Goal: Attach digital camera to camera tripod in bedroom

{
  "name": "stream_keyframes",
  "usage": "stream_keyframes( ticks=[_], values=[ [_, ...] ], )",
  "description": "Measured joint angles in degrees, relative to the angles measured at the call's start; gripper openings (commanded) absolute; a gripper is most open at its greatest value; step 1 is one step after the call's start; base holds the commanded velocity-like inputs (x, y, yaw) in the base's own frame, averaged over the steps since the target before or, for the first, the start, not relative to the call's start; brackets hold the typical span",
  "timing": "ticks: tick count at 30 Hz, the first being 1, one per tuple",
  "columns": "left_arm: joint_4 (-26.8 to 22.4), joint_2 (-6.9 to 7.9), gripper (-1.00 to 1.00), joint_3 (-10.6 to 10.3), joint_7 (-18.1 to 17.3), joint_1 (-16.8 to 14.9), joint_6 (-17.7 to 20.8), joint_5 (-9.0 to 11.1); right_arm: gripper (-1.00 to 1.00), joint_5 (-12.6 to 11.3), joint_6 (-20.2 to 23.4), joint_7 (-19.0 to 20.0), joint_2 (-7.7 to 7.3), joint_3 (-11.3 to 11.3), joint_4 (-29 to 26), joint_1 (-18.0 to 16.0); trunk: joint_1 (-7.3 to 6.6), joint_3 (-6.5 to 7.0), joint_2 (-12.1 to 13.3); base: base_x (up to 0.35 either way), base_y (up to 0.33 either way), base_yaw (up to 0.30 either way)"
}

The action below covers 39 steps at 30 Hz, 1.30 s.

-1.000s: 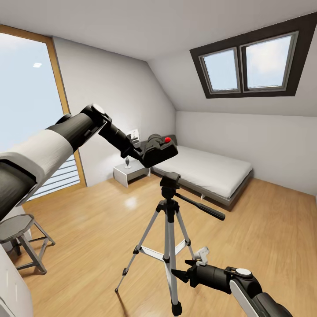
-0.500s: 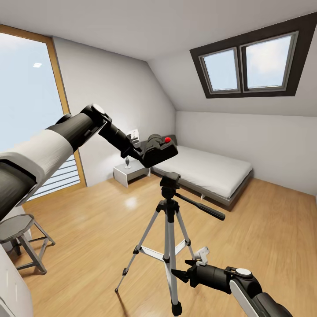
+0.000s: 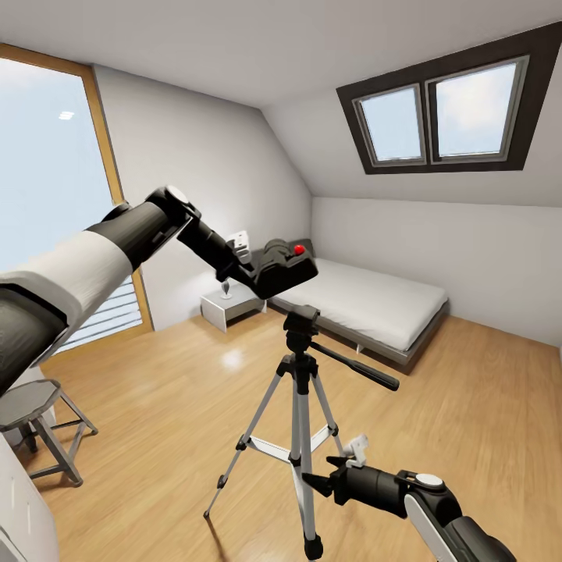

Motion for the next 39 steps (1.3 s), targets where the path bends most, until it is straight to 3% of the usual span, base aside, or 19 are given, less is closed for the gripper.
stream_keyframes(
  ticks=[13,23,34,39],
  values=[
    [-0.1,-0.32,-1.00,0.0,-0.1,0.1,0.1,0.0,1.00,0.1,-1.9,-1.6,0.49,0.1,0.0,-0.3,0.00,0.00,0.0,0.000,0.000,0.000],
    [-0.1,-0.33,-1.00,0.0,-0.1,0.1,0.1,0.0,1.00,0.1,-2.1,-2.1,1.94,0.0,-0.2,-0.4,0.00,0.00,0.0,0.000,0.000,0.000],
    [-0.1,-0.32,-1.00,0.0,-0.1,0.1,0.1,0.0,1.00,0.1,-4.0,-10.2,2.45,0.2,-0.1,-0.4,0.00,0.00,0.0,0.000,0.000,0.000],
    [-0.1,-0.35,-1.00,0.1,-0.1,0.1,0.1,0.0,1.00,0.1,-5.5,-12.1,2.56,0.4,0.1,-0.4,0.00,0.00,0.0,0.000,0.000,0.000]
  ],
)
